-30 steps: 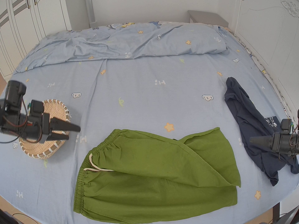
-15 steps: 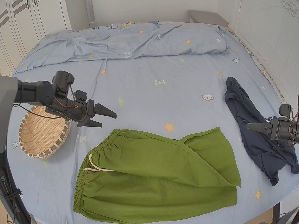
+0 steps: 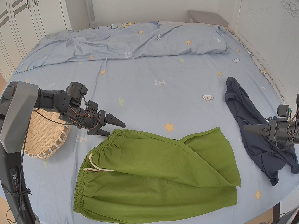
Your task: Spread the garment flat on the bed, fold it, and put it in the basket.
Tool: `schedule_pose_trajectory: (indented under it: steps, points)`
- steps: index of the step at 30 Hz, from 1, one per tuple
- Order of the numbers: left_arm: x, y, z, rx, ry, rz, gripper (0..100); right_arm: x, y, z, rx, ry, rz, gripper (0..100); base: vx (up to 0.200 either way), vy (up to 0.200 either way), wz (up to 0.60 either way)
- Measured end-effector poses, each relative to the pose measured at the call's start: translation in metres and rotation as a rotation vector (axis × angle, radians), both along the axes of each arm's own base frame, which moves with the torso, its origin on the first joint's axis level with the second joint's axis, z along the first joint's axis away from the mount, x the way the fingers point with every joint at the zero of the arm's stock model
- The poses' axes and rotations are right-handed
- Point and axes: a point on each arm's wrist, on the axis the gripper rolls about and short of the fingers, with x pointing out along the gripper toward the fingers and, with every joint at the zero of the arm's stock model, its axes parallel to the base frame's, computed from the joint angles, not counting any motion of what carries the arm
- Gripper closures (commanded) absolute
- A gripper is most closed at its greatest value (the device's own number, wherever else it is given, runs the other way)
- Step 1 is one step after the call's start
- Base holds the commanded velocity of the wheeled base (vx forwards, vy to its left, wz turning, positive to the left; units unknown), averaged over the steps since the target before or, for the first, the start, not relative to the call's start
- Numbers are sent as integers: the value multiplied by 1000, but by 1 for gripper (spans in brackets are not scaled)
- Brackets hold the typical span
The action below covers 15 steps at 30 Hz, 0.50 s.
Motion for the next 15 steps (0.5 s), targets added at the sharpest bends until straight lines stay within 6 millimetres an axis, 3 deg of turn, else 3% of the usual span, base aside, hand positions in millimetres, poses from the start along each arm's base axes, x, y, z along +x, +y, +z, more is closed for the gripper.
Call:
schedule_pose_trajectory:
  steps: [5,6,15]
  points:
    - [1,-5,-6,1,14,-11,0,0,0,0,0,1,0,0,0,0,0]
    - [1,-5,-6,1,15,-12,100,0,0,0,0,1,0,0,0,0,0]
    - [0,-7,-10,5,27,-14,100,1,3,-1,-7,5,2,0,0,0,0]
